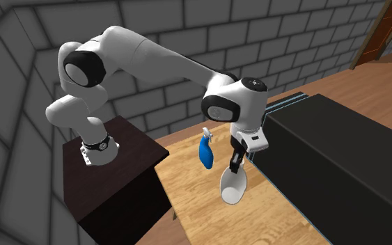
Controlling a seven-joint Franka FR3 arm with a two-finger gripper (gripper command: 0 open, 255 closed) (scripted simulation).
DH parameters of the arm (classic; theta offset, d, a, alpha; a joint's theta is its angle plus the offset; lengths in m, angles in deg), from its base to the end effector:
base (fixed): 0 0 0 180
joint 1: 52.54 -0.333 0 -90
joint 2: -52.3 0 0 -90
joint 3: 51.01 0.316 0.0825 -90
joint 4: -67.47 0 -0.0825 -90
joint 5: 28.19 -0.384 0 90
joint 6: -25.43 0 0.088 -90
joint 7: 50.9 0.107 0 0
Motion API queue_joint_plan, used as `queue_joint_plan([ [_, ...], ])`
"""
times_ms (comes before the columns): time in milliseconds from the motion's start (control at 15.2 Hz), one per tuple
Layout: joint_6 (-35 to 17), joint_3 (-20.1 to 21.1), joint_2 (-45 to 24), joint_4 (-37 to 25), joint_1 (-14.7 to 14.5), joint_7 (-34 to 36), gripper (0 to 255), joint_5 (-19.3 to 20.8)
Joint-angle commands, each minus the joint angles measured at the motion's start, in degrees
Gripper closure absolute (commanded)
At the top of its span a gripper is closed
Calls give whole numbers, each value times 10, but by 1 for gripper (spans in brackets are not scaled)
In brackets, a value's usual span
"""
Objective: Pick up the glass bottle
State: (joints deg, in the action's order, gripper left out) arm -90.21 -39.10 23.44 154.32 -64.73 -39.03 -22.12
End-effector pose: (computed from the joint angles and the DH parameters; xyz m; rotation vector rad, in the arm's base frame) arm 0.6447 0.2577 0.3764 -3.1134 -0.3647 -0.0133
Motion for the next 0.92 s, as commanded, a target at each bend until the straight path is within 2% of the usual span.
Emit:
queue_joint_plan([
  [0, 12, 1, 5, -7, 0, -1, 255, -1],
  [726, 87, 3, 22, -66, -1, -4, 255, -6],
  [858, 88, 3, 22, -67, -1, -4, 255, -6],
])
